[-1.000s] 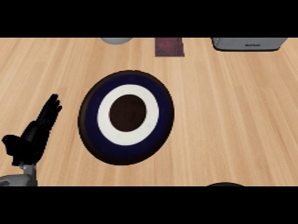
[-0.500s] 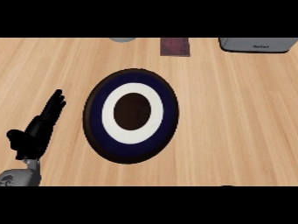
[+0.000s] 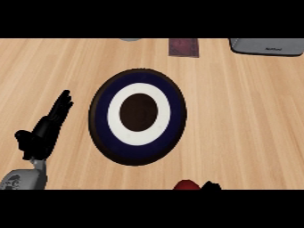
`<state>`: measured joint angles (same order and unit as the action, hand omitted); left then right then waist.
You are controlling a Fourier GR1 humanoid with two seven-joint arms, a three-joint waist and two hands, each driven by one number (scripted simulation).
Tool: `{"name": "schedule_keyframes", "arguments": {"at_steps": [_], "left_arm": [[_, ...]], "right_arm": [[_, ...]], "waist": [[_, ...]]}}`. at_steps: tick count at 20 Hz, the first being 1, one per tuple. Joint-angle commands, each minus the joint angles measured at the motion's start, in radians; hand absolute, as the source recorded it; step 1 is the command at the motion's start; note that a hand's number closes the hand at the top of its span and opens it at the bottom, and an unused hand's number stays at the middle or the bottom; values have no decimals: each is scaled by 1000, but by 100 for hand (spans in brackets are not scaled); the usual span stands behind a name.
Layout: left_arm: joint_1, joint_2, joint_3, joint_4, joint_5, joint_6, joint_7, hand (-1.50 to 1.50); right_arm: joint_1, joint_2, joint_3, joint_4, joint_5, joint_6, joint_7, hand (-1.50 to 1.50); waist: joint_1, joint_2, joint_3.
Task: Pick the tomato from the plate and place it in the plate
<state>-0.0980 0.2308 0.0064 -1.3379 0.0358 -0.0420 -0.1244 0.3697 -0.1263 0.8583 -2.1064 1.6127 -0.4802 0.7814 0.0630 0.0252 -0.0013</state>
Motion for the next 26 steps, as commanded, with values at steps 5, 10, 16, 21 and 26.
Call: {"name": "schedule_keyframes", "arguments": {"at_steps": [5,10,16,21,26], "left_arm": [[-14,-17,-22,12,-25,13,-6,0],[-21,0,-3,9,-8,-2,-1,0],[-28,10,18,40,2,-11,-1,0],[-10,17,22,4,6,-9,21,0],[43,29,36,-14,15,-23,-2,0]], "right_arm": [[-284,119,-69,137,-160,-129,216,-150],[-448,122,-140,284,-281,-173,340,-150],[-660,125,-226,427,-331,-450,354,-150],[-663,126,-231,439,-411,-690,342,-150],[-562,92,-182,453,-528,-910,192,-150]], "waist": [[8,1,2],[14,-2,2],[3,-8,3],[-23,-19,4],[-40,-22,4]]}}
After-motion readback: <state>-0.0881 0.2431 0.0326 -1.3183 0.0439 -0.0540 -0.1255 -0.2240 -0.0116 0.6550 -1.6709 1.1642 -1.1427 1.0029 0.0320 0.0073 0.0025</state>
